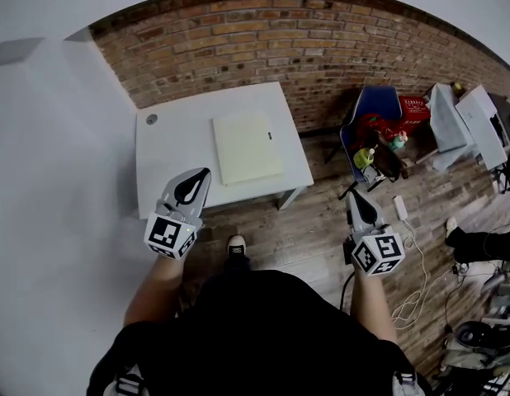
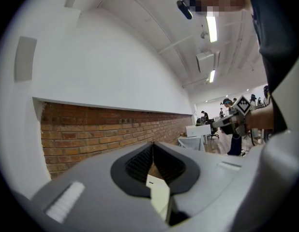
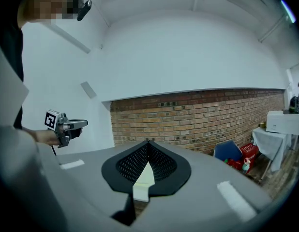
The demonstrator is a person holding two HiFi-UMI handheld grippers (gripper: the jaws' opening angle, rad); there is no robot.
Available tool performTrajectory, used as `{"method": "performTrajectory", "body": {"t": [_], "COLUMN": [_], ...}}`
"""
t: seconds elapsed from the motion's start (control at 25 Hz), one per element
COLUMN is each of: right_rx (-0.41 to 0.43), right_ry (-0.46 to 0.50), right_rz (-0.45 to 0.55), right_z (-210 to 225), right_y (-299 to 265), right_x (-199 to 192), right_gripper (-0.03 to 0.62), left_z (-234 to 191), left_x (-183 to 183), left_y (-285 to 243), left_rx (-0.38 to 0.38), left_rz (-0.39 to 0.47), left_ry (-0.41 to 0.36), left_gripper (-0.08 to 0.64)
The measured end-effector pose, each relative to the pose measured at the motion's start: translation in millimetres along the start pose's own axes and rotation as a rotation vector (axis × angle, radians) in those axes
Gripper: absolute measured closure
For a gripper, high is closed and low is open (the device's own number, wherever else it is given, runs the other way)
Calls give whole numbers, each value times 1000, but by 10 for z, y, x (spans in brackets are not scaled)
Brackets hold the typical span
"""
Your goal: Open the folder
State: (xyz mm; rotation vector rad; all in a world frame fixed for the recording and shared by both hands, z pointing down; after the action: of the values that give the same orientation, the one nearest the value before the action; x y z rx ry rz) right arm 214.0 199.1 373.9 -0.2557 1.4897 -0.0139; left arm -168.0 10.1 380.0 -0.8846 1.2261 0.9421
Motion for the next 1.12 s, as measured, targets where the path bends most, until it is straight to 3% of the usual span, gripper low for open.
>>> {"method": "performTrajectory", "body": {"t": [0.6, 1.12], "right_rx": [-8, 4], "right_ry": [-29, -17], "right_rz": [-48, -48], "right_z": [37, -32], "right_y": [-526, -1142], "right_x": [-140, 54], "right_gripper": [590, 590], "left_z": [-455, -949], "left_x": [-159, -232], "left_y": [-344, -687], "left_rx": [-39, -59], "left_rz": [-47, -40], "left_ry": [17, 42], "left_gripper": [558, 558]}}
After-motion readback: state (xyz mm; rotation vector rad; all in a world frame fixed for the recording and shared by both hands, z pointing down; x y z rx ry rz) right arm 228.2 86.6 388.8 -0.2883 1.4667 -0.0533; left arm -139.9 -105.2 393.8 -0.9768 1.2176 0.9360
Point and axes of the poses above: the fingertips, and each gripper's own axes: y backward along the fingers, z to its right, x out of its top, the point moved 9 cm from there along y, backward along the fingers, and after that the axes turned 12 degrees about -x, right-handed, at the moved point
